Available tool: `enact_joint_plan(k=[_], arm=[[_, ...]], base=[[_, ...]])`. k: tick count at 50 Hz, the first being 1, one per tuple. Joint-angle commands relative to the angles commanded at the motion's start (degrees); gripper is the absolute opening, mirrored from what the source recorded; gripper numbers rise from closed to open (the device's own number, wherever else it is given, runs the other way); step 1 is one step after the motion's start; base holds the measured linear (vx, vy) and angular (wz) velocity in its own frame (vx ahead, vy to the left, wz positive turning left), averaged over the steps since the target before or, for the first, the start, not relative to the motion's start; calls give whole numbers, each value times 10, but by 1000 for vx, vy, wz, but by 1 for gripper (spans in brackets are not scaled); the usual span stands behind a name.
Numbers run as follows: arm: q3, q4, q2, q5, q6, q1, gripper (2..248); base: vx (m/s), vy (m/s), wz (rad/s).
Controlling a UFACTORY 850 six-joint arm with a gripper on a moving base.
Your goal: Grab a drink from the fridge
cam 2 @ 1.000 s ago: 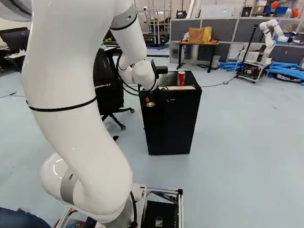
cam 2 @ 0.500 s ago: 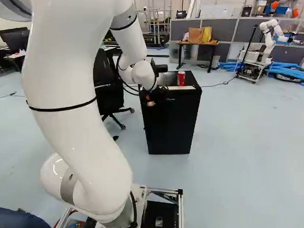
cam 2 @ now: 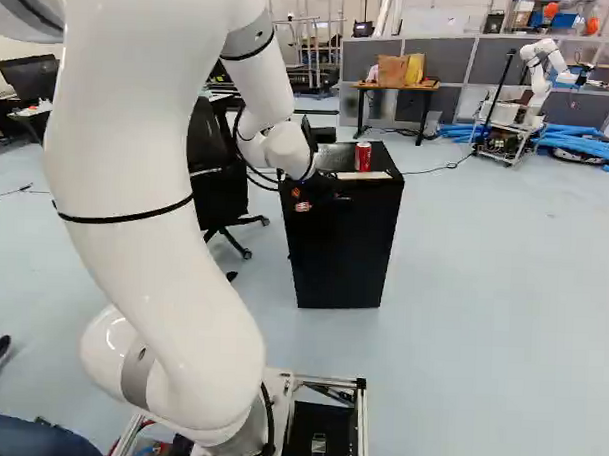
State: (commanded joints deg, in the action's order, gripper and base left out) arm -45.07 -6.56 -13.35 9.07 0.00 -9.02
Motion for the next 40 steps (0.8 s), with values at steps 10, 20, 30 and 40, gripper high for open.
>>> enact_joint_plan(k=[10, 20, 30, 40], arm=[[23, 0, 19, 0, 0, -1, 247], [52, 0, 45, 0, 0, -2, 247], [81, 0, 71, 20, 0, -5, 247], [111, 0, 98, 60, 0, -10, 247]], base=[[0, 0, 0], [0, 0, 0], [0, 0, 0], [0, 0, 0]])
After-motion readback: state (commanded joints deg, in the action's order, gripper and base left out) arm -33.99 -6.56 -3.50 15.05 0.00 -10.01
